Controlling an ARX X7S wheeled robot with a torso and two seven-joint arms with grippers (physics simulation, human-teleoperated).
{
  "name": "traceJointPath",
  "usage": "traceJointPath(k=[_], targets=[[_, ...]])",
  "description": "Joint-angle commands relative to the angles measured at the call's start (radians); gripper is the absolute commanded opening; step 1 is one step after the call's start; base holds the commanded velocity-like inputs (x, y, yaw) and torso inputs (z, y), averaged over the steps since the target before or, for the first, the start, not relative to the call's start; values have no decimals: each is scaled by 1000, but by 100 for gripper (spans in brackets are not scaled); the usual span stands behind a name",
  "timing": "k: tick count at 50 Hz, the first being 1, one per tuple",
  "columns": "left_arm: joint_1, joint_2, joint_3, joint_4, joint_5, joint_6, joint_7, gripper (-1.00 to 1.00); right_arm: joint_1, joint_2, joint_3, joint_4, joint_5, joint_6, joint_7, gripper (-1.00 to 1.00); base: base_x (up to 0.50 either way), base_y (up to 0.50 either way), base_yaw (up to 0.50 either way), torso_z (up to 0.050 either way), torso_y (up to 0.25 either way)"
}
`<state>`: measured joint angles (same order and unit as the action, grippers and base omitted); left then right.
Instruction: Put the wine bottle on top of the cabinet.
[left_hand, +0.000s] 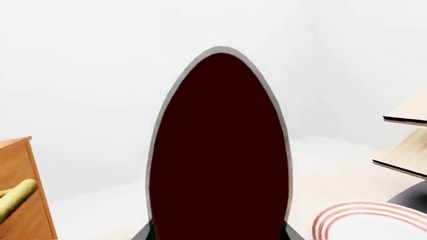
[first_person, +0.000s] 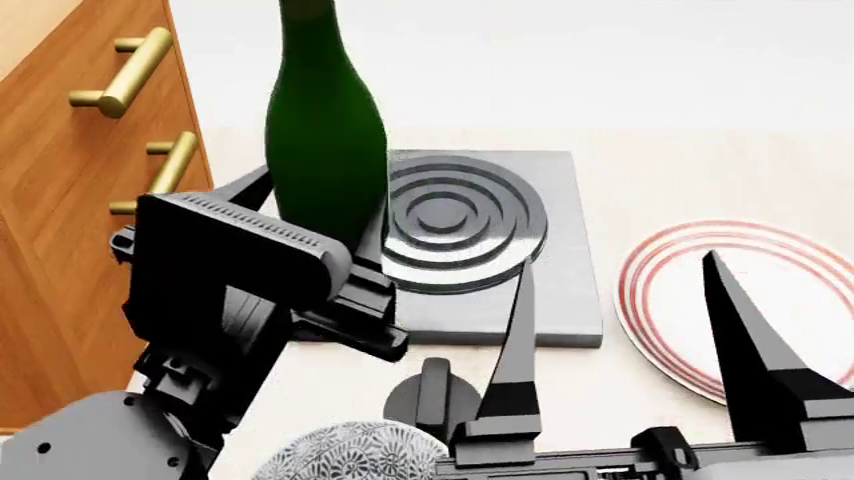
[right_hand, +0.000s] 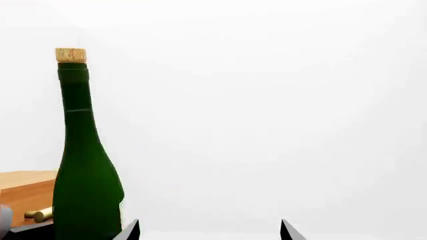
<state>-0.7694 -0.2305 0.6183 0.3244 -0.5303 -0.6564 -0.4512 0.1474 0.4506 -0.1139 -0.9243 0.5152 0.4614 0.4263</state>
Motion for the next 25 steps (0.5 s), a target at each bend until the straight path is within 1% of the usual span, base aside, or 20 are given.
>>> traceJointPath(k=[1,9,10,11,12,13,14,15,16,18,22,24,25], targets=[[-143,-20,-68,7,-42,-78,-32,-100,-90,-21,-31,39,-63,-78,-3,100,0,0,0,0,0],[-274,-30,-104,-44,-47,-128,-27,-100,-87,-17,-33,35,-52,-73,1,100,0,0,0,1,0],[-294,-20,-150,-61,-72,-131,-36,-100,-87,-18,-33,37,-51,-75,1,100,0,0,0,0,0],[-307,-17,-170,-65,-87,-133,-33,-100,-87,-18,-33,37,-50,-75,1,100,0,0,0,0,0],[-355,-30,-168,-80,-83,-157,-25,-100,-86,-19,-39,38,-54,-75,1,100,0,0,0,0,10],[-367,-32,-172,-89,-85,-161,-22,-100,-86,-20,-41,39,-54,-76,1,100,0,0,0,0,0],[-394,-24,-230,-121,-121,-166,-23,-100,-83,-21,-46,40,-56,-75,1,100,0,0,0,0,0],[-401,-21,-249,-130,-140,-163,-13,-100,-83,-21,-48,42,-57,-77,0,100,0,0,0,0,0],[-445,-46,-223,-147,-116,-187,-1,-100,-81,-20,-50,37,-56,-72,3,100,0,0,0,0,0],[-466,-46,-252,-198,-127,-183,9,-100,-81,-20,-50,37,-54,-73,4,100,0,0,0,0,0],[-543,-76,-256,-331,-101,-177,52,-100,-79,-17,-48,26,-46,-69,8,100,0,0,0,0,0],[-572,-85,-252,-378,-86,-182,57,-100,-79,-17,-48,27,-44,-71,9,100,0,0,0,0,0],[-576,-81,-269,-392,-97,-182,55,-100,-79,-16,-48,26,-43,-71,9,100,0,0,0,0,10]])
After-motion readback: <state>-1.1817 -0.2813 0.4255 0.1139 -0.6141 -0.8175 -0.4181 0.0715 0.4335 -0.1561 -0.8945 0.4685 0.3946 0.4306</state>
